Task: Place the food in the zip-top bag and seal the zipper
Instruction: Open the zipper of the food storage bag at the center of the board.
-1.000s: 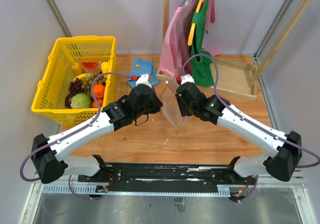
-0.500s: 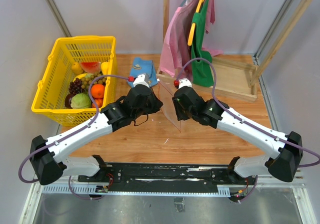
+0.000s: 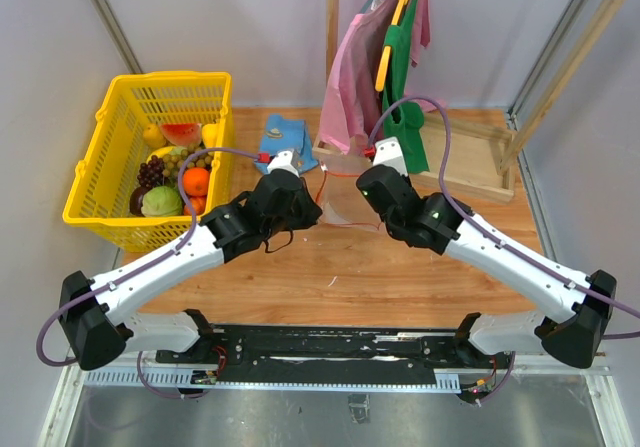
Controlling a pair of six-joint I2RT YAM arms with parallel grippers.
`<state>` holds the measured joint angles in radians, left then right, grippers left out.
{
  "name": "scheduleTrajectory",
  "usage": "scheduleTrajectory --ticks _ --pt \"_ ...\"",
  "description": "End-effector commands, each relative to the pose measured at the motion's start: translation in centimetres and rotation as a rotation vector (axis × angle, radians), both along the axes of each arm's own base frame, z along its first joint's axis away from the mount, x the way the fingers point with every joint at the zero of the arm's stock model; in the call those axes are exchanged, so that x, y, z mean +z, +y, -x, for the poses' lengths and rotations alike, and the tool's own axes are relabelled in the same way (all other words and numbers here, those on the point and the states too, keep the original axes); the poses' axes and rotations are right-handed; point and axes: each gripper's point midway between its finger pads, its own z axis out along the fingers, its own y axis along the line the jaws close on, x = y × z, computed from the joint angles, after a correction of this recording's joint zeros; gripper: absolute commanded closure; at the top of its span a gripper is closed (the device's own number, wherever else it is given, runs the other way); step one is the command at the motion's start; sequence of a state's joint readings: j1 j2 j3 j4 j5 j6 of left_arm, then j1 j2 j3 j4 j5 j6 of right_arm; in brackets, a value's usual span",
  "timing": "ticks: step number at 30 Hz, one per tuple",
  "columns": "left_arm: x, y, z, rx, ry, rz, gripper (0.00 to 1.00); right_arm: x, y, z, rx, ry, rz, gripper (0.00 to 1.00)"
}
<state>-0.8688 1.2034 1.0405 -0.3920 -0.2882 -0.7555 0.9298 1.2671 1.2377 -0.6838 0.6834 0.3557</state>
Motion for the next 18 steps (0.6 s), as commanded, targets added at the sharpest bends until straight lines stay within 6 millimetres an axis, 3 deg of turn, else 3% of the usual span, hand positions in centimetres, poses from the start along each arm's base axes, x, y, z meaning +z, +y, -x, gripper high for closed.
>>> scheduleTrajectory --ticks 1,5,18 --pt "-0.7 0.9 0.1 -0.016 0.022 -0.045 1.00 3.6 -3.5 -0.9 -0.096 -0.111 0.118 0.99" --pt "-1.2 1.3 -0.2 -0.019 0.025 -0.071 1.00 3.7 -4.3 -1.1 -0.104 -0.110 0.123 0.99" --pt "-5.3 -1.0 -0.5 -0.138 0.069 -0.138 1.00 0.1 -0.9 -1.7 0.100 -0.007 0.058 0.99"
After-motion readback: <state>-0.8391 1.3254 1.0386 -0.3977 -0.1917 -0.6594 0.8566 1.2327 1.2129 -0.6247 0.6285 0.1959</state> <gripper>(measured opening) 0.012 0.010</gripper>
